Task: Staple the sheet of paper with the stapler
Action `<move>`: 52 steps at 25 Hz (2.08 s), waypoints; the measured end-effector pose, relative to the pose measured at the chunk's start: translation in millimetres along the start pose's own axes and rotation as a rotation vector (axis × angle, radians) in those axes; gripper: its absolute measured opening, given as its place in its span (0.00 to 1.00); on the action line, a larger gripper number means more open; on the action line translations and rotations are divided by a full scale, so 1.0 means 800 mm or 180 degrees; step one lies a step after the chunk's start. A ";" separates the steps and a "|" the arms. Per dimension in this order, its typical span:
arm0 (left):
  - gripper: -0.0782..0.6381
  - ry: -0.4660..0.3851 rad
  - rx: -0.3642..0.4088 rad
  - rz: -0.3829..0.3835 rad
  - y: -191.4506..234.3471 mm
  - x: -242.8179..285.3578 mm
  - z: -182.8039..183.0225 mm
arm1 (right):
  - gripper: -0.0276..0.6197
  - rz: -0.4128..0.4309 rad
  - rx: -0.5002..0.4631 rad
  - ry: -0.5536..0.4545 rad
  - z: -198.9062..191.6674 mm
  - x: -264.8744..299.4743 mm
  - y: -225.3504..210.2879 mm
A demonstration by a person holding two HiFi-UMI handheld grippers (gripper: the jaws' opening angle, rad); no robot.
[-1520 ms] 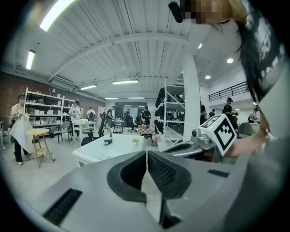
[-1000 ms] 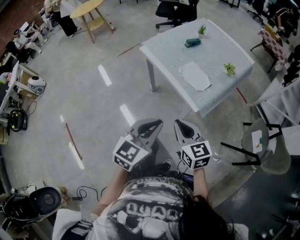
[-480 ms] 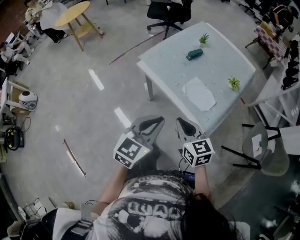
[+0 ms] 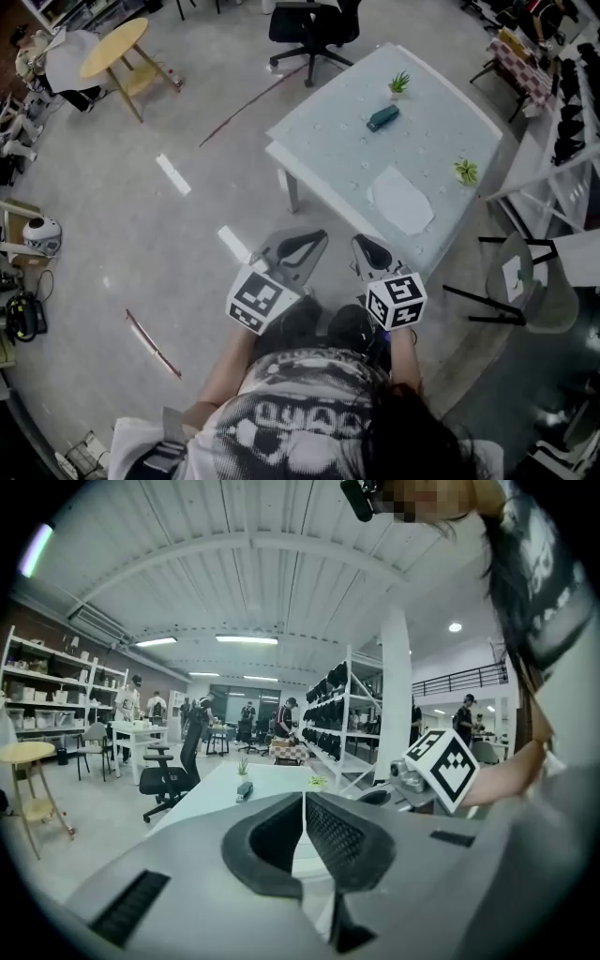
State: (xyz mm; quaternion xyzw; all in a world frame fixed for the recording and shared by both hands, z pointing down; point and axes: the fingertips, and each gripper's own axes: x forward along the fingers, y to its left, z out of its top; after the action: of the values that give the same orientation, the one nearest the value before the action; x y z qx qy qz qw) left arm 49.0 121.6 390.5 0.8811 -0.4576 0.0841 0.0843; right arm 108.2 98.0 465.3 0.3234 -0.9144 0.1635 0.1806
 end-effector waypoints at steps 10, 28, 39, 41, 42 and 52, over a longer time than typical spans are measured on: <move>0.12 0.0038 -0.0158 -0.0166 0.011 0.019 -0.021 | 0.13 -0.0287 0.0127 0.0267 -0.025 0.005 -0.060; 0.12 0.0292 0.0029 -0.0176 0.110 0.166 0.006 | 0.30 -0.0419 -0.0462 0.1366 -0.071 0.138 -0.337; 0.12 0.0589 -0.0013 -0.0157 0.152 0.244 -0.002 | 0.32 0.0431 -0.1125 0.2081 -0.111 0.183 -0.366; 0.12 0.0616 -0.0029 -0.0157 0.153 0.254 -0.004 | 0.32 0.0531 -0.1161 0.2139 -0.112 0.183 -0.368; 0.12 0.0624 -0.0037 -0.0159 0.154 0.258 -0.004 | 0.32 0.0571 -0.1160 0.2166 -0.113 0.184 -0.370; 0.12 0.0702 -0.0015 -0.0326 0.166 0.279 -0.006 | 0.22 0.0582 -0.1102 0.2349 -0.111 0.186 -0.376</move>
State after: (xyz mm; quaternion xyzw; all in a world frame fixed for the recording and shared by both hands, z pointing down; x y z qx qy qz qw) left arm 66.3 -129.5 454.8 0.8886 -0.4001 0.1749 0.1404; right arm 215.7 -165.8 663.2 0.1253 -0.8272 0.1276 0.5326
